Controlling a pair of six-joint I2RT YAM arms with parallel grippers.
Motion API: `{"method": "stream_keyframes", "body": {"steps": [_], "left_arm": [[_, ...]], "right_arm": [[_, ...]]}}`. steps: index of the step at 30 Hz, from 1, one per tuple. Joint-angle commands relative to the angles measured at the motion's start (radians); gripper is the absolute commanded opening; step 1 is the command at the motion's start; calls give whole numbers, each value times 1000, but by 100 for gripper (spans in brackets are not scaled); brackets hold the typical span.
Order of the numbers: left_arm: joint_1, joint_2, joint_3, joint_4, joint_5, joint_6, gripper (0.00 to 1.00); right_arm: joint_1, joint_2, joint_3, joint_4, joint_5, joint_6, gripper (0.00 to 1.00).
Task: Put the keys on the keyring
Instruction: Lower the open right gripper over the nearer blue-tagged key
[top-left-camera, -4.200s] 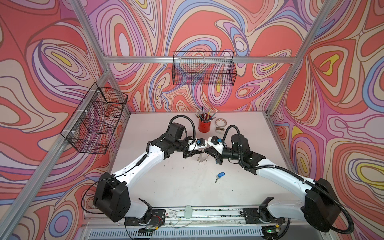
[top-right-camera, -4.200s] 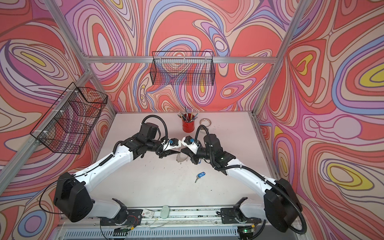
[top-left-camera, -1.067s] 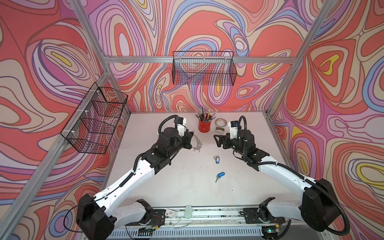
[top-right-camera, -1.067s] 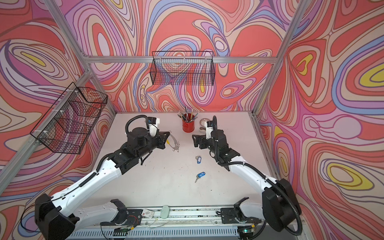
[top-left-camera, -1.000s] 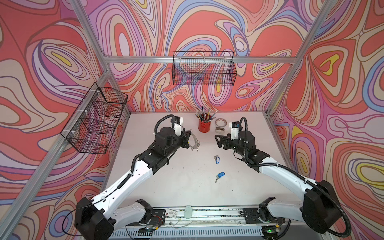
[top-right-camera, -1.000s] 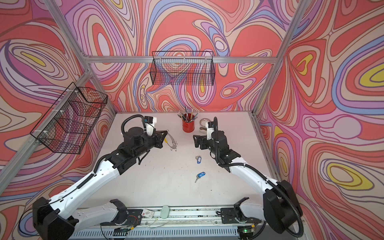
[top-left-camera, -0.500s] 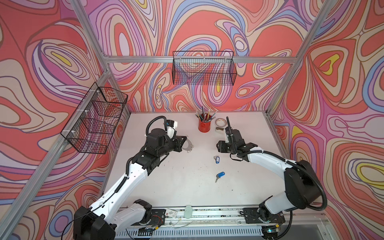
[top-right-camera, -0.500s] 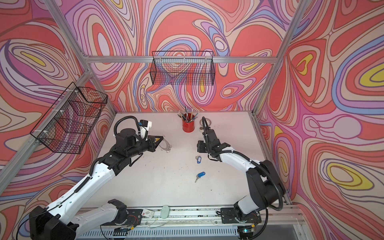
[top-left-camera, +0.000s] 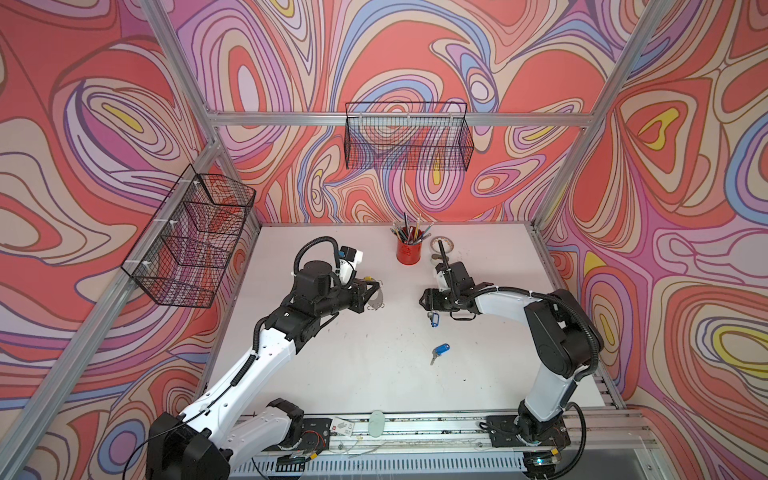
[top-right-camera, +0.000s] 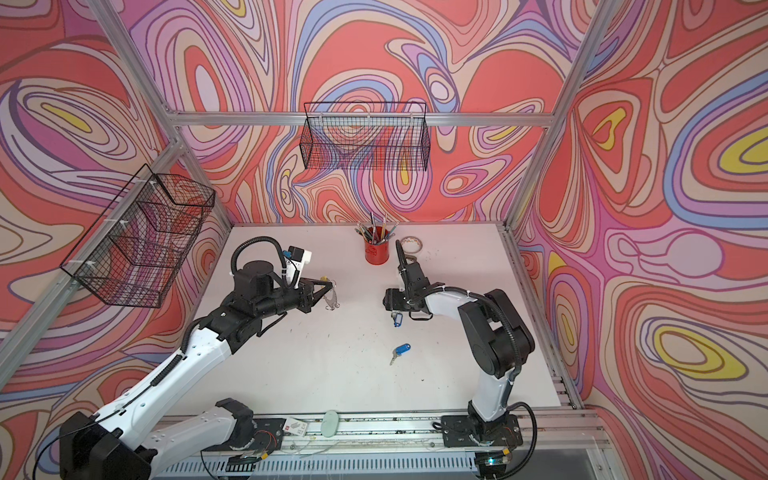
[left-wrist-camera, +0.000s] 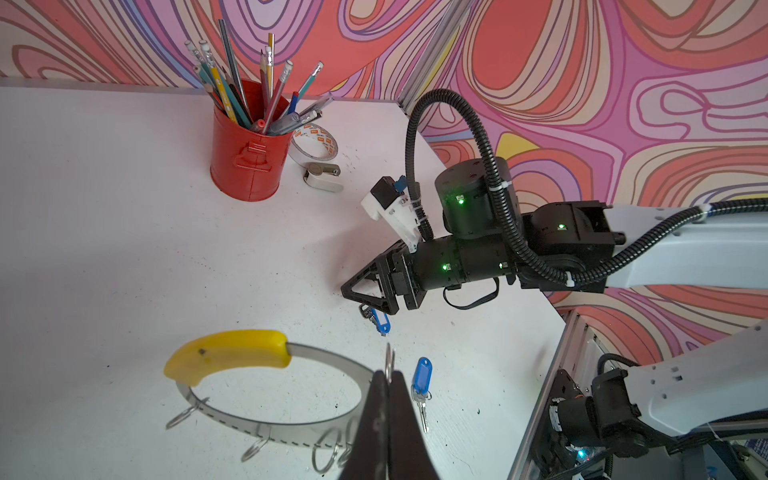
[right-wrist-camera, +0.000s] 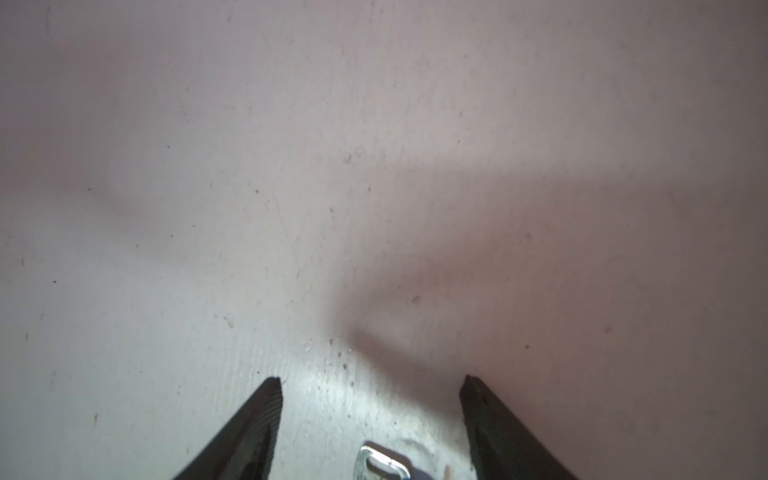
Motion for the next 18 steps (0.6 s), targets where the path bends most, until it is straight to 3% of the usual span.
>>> {"method": "stream_keyframes", "body": {"steps": [1, 8, 11, 18], "left_arm": [[2, 3, 5, 17, 24, 14, 0], [2, 2, 5, 26, 38, 4, 0], [2, 7, 4, 27, 41, 1, 0], [2, 11, 3, 32, 43, -4, 0]], "right_arm": [[-4, -16, -67, -17, -27, 66, 73], [5, -161, -228, 13, -52, 155, 72], [22, -154, -267, 79, -117, 182, 71], [115, -125, -295, 243, -153, 324, 70]]}}
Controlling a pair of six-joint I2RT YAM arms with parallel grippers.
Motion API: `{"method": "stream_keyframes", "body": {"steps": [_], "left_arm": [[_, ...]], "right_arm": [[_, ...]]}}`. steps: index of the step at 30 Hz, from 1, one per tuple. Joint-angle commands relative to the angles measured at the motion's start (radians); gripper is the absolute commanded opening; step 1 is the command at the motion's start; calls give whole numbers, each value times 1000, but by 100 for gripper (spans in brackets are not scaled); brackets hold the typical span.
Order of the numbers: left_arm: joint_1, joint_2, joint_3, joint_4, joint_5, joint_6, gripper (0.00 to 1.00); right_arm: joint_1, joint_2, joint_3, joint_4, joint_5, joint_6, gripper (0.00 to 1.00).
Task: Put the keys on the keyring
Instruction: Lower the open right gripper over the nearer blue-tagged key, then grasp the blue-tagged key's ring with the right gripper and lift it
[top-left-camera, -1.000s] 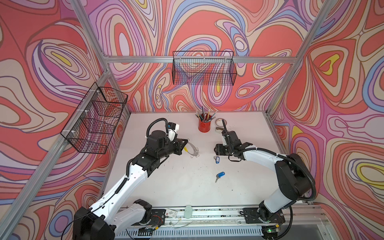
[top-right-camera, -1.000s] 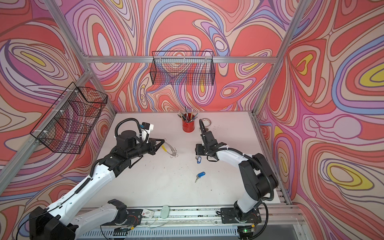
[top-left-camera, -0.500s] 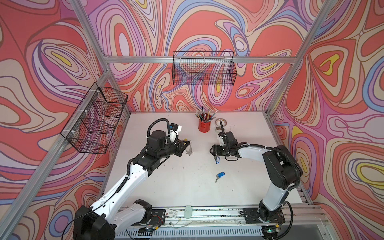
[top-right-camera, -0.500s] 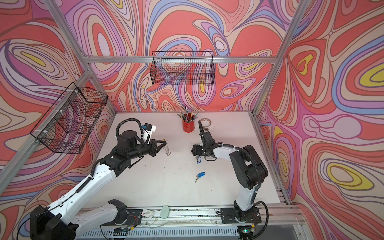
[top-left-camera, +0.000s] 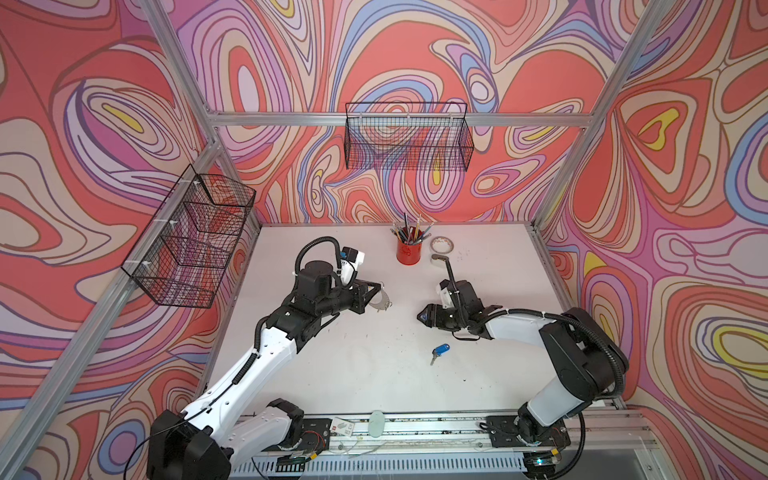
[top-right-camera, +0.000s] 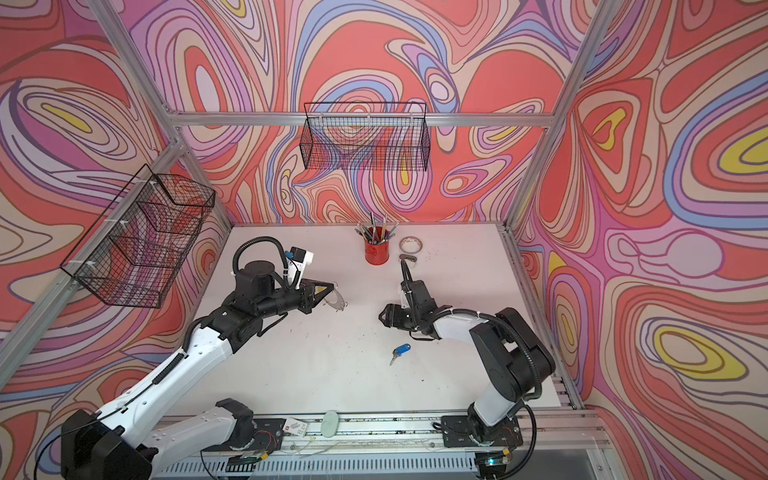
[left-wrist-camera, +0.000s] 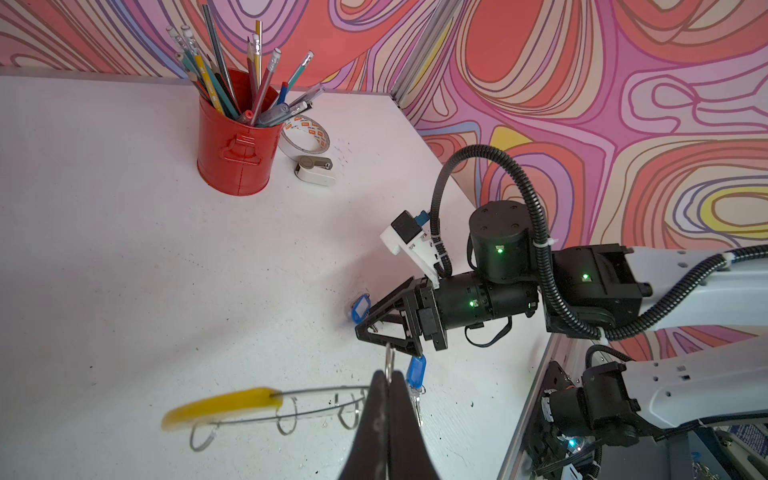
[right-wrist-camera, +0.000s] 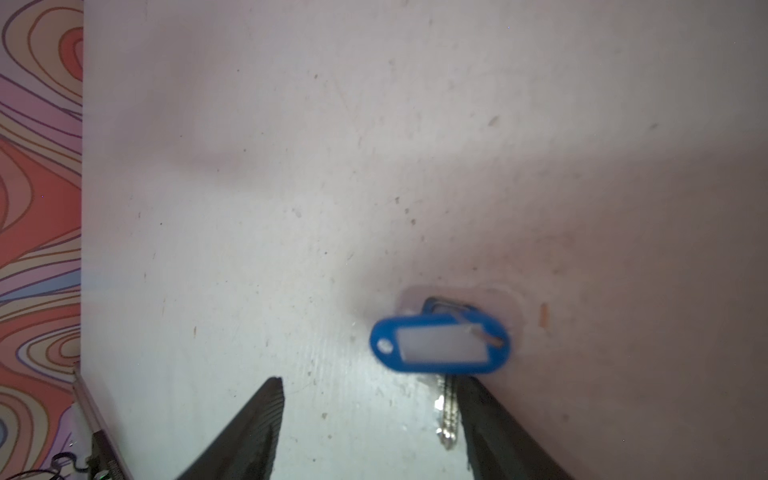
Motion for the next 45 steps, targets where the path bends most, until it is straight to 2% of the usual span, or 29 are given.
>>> {"method": "stream_keyframes", "body": {"steps": [1, 5, 10, 12, 16, 19, 23, 28, 31, 33, 36, 39, 45], "left_arm": [[3, 4, 3, 29, 16, -3, 0], [3, 2, 3, 24, 9, 1, 0], [3, 1, 3, 21, 5, 3, 0], [3, -1, 3, 20, 5, 1, 0], [2, -5, 6, 19, 15, 0, 0], [2, -7, 4, 21, 16, -2, 0], [3, -5, 5, 21, 18, 0, 0], [2, -3, 5, 17, 11, 4, 0], [3, -3, 4, 18, 13, 4, 0], [3, -2, 4, 17, 13, 5, 0], [3, -2, 6, 13, 9, 8, 0], [3, -3, 8, 10, 7, 10, 0], [2, -6, 10, 6, 5, 16, 0]], "right_arm": [[68, 52, -13, 41, -25, 122, 70], [133, 48, 7, 69, 9, 159, 71], [57, -43, 24, -19, 0, 67, 73], [19, -89, 57, -127, 21, 3, 69], [-16, -94, 149, -364, 170, -140, 58], [-16, -75, 176, -405, 207, -204, 49], [-16, -39, 201, -412, 229, -241, 43], [-17, 12, 229, -405, 232, -261, 41], [-16, 34, 231, -384, 204, -264, 38], [-15, 44, 227, -362, 171, -261, 33], [-14, 53, 222, -338, 149, -258, 33], [-11, 71, 232, -343, 162, -261, 33], [-2, 107, 247, -355, 189, -268, 25]]}}
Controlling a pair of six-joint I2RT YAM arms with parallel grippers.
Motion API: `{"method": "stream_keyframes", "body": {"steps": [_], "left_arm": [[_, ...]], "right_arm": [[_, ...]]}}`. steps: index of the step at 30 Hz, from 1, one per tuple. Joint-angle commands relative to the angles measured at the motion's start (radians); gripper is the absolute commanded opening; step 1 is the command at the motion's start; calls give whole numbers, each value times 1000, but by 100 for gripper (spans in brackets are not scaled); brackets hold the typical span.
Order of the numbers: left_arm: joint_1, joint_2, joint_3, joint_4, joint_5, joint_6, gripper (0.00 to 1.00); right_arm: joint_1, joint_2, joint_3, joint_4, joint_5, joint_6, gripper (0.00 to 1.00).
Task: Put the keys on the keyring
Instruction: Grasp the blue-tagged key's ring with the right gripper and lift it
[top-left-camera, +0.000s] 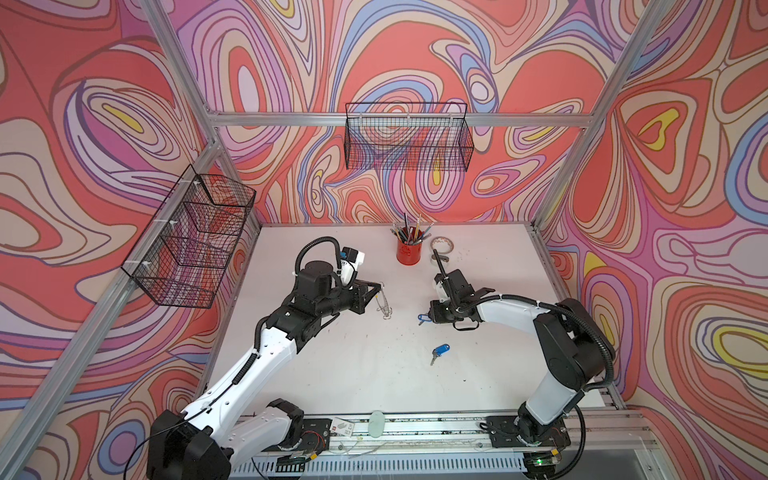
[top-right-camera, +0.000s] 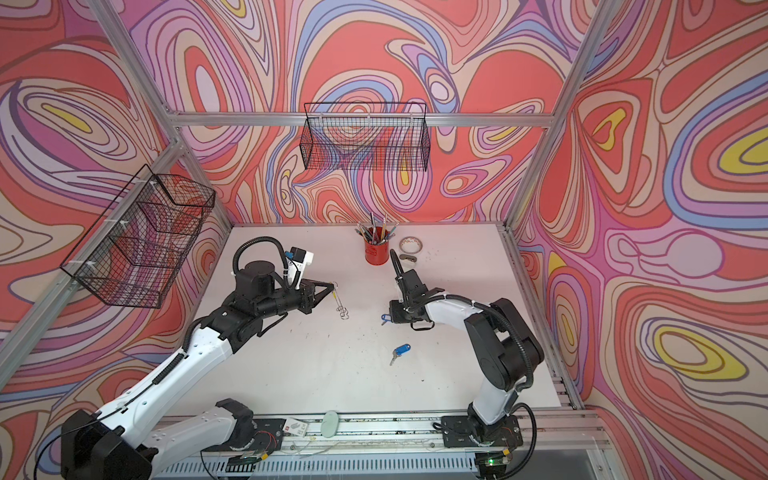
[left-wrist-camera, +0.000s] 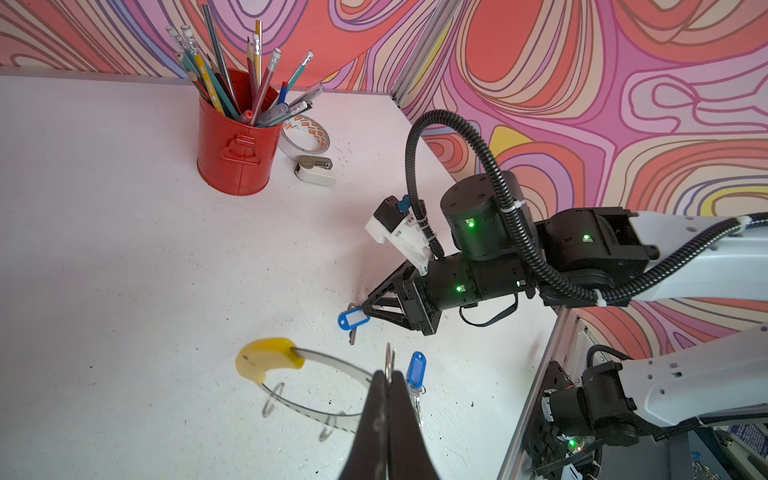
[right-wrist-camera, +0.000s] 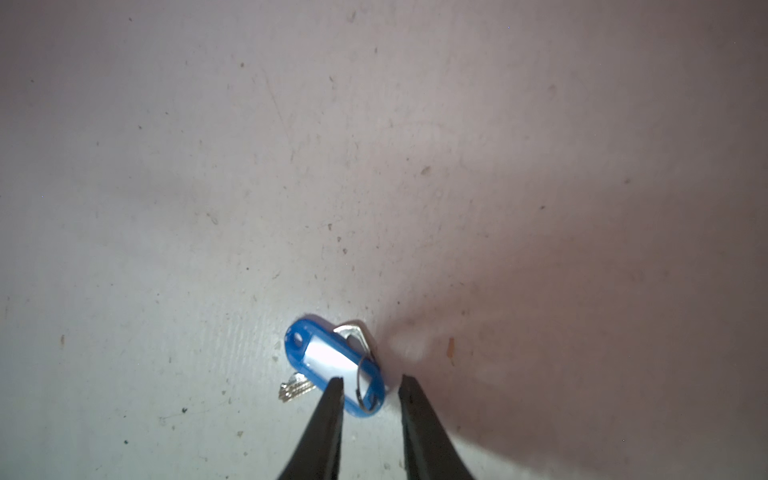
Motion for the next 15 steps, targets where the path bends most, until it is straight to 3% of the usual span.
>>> {"method": "stream_keyframes", "body": {"steps": [1, 7, 15], "left_arm": [[3, -7, 9, 5, 3, 17, 0], [3, -7, 8, 5, 1, 17, 0], [3, -7, 8, 6, 5, 15, 0]], "right_arm": [[10, 17, 21, -1, 19, -8, 24], [11, -8, 5, 7, 48, 3, 18], [11, -32, 6, -10, 78, -2, 19]]}}
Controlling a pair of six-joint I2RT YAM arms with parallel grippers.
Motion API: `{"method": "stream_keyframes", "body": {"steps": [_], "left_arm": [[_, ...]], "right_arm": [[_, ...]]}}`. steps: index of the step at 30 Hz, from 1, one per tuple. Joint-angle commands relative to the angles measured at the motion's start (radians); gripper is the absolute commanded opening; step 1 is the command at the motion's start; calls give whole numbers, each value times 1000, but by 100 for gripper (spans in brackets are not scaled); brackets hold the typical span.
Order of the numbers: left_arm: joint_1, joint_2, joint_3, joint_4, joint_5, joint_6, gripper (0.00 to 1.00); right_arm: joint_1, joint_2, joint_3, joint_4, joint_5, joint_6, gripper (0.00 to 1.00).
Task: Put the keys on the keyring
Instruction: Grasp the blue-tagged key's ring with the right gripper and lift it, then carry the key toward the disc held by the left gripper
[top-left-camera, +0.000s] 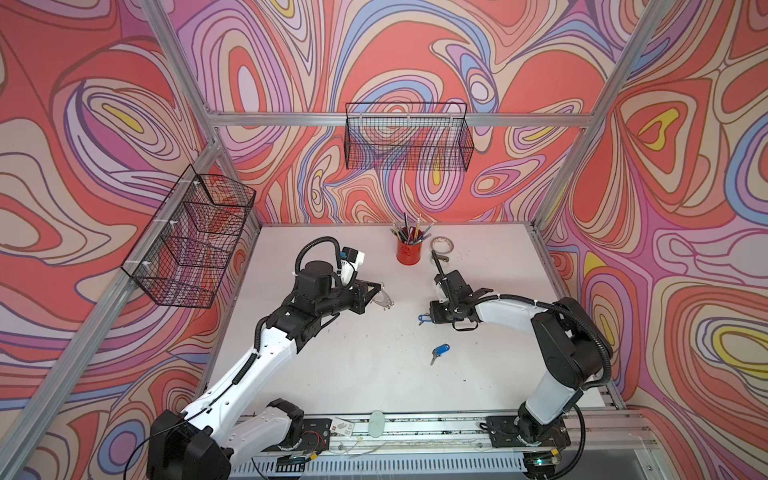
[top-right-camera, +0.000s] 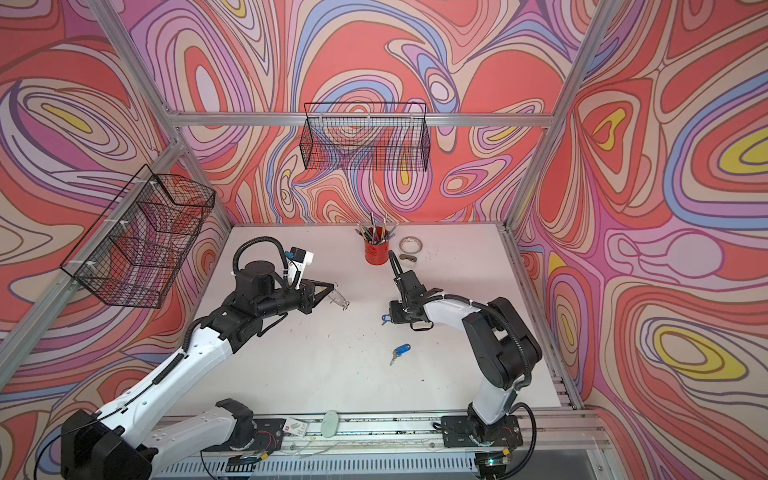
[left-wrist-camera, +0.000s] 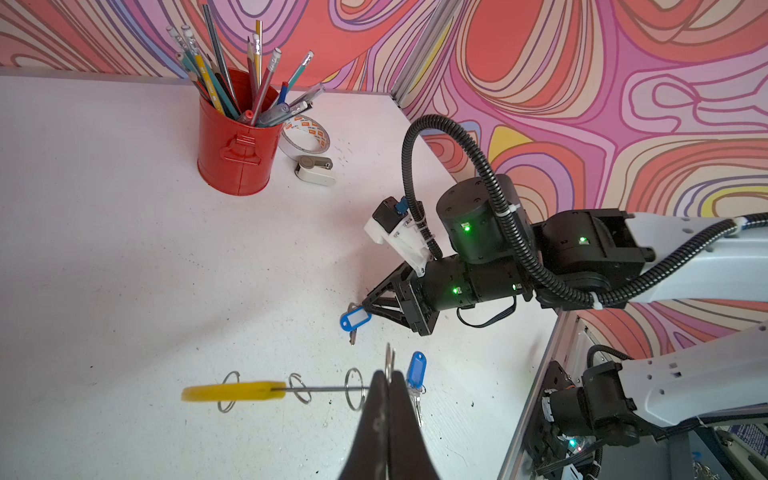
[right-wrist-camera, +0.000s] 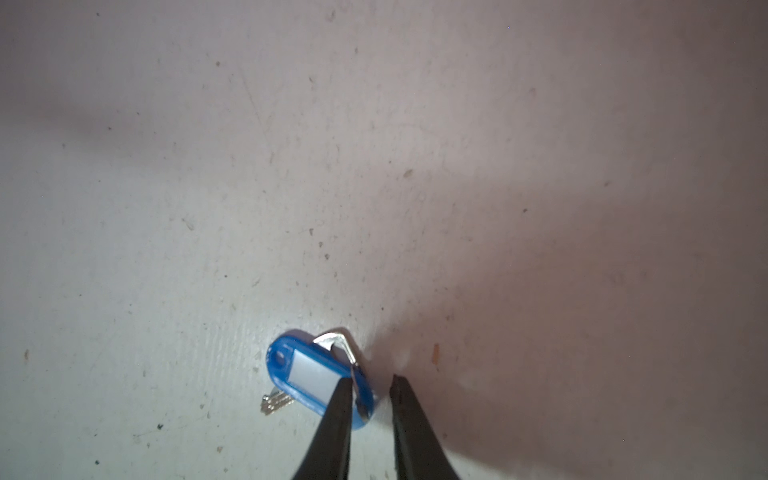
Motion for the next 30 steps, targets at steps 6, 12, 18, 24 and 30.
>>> {"method": "stream_keyframes", "body": {"steps": [6, 12, 18, 24, 30], "left_arm": [[3, -4, 7, 8, 5, 13, 0], [3, 1, 8, 8, 10, 11, 0], [3, 4, 7, 9, 9, 11, 0], [3, 10, 6, 8, 1, 20, 0], [3, 16, 11, -5, -11, 43, 0]], "right_arm": [[4, -25, 4, 3, 23, 2, 14], [4, -21, -2, 8, 17, 2, 8], [5, -20, -9, 39, -36, 1, 0], [4, -54, -24, 106, -107, 2, 0], [4, -142, -50, 152, -166, -16, 0]]}}
